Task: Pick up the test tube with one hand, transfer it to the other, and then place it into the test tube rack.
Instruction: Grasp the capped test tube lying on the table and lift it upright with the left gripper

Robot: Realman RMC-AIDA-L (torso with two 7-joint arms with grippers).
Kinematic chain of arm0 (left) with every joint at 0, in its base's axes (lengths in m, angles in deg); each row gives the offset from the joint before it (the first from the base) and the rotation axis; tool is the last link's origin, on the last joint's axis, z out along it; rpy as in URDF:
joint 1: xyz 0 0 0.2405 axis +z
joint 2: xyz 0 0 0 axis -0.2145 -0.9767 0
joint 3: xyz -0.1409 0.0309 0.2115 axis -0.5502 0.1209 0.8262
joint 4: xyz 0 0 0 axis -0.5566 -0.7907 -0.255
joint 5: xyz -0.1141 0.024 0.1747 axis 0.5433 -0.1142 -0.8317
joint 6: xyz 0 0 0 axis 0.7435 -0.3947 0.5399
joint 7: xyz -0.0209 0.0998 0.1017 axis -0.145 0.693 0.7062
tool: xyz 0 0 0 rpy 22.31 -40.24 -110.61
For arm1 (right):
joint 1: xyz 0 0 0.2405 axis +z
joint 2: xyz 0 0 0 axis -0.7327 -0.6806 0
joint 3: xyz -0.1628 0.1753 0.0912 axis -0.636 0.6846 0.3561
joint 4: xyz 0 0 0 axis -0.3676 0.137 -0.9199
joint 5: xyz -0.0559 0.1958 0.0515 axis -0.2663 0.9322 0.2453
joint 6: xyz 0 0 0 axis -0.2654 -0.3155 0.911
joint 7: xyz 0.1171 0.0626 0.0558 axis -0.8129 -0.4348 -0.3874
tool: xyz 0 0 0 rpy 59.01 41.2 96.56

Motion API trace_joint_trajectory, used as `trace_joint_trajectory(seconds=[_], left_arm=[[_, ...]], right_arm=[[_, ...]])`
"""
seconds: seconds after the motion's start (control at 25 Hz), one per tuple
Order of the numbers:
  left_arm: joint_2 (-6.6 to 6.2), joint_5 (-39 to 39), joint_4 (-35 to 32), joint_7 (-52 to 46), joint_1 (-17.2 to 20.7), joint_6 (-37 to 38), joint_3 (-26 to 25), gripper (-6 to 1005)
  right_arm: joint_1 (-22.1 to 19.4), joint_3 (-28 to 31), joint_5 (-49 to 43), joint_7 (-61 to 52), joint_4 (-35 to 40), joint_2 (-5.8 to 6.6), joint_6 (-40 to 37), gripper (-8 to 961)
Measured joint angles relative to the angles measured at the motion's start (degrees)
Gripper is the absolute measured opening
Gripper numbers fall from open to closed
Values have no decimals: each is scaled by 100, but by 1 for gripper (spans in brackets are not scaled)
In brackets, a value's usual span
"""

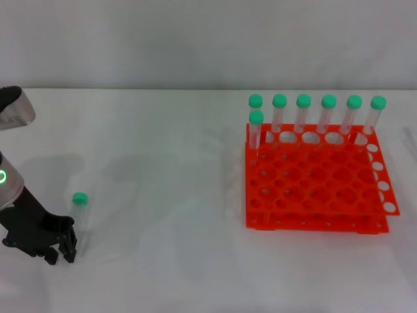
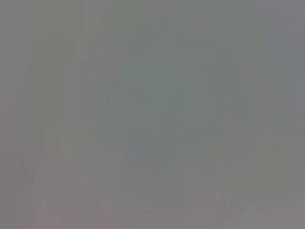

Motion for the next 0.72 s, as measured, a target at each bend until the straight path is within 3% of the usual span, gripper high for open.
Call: trace_joint_trajectory(seconds=[0.36, 0.56, 0.72], left_arm=[[-38, -11, -83, -42, -9, -47, 156, 307], [-87, -10, -85, -44, -55, -104, 211, 503], [-128, -9, -85, -46, -60, -206, 176, 542]], right_arm=[[47, 0, 0, 0, 0, 0, -1, 820], [48, 0, -1, 0, 0, 0, 9, 820], [47, 0, -2, 0, 0, -4, 16, 820]])
